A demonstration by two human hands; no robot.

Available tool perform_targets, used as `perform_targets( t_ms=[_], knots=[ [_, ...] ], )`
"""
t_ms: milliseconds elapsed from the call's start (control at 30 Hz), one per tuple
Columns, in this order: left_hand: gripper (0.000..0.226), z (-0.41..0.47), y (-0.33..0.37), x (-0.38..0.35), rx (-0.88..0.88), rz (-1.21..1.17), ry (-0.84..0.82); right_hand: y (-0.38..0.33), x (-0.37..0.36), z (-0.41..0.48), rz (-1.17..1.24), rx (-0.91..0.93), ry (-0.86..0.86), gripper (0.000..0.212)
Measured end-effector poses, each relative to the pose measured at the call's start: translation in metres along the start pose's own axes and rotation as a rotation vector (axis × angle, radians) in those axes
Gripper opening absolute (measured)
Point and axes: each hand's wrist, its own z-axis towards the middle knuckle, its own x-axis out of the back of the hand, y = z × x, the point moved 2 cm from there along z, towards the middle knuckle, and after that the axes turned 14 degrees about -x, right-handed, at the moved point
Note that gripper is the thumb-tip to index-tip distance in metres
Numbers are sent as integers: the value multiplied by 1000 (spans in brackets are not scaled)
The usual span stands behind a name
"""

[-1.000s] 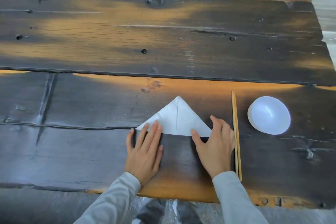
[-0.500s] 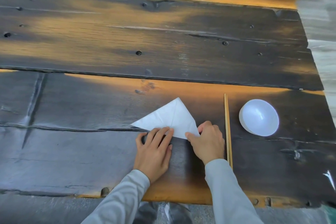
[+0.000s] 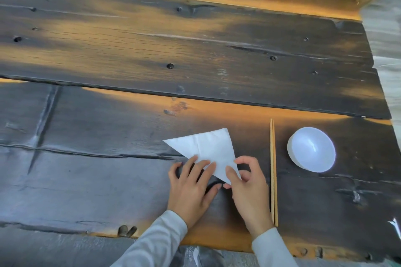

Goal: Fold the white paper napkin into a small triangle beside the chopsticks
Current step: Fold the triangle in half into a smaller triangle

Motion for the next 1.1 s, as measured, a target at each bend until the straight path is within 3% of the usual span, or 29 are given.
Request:
perform_targets(
  t_ms=[200, 333, 467, 633, 767, 900, 1100],
  knots=[
    [29, 2, -6, 3, -59, -111, 110, 14, 0, -15, -5, 77, -81, 23],
    [14, 4, -13, 1, -204, -154, 97, 24, 3, -15, -5, 80, -135, 20],
    [18, 5, -21, 2, -289, -221, 53, 31, 12, -7, -27, 39, -181, 28],
    [9, 9, -32, 7, -194, -376, 33, 25, 42, 17, -241, 222, 16, 27],
    [3, 12, -34, 9, -90, -464, 7, 14, 47, 30, -385, 323, -109, 52],
    [11, 15, -34, 10, -26, -493, -17, 8, 43, 42, -479, 341, -245, 48],
    [9, 26, -34, 17, 77, -570, -17, -5, 30, 53, -531, 404, -248, 39]
  ],
)
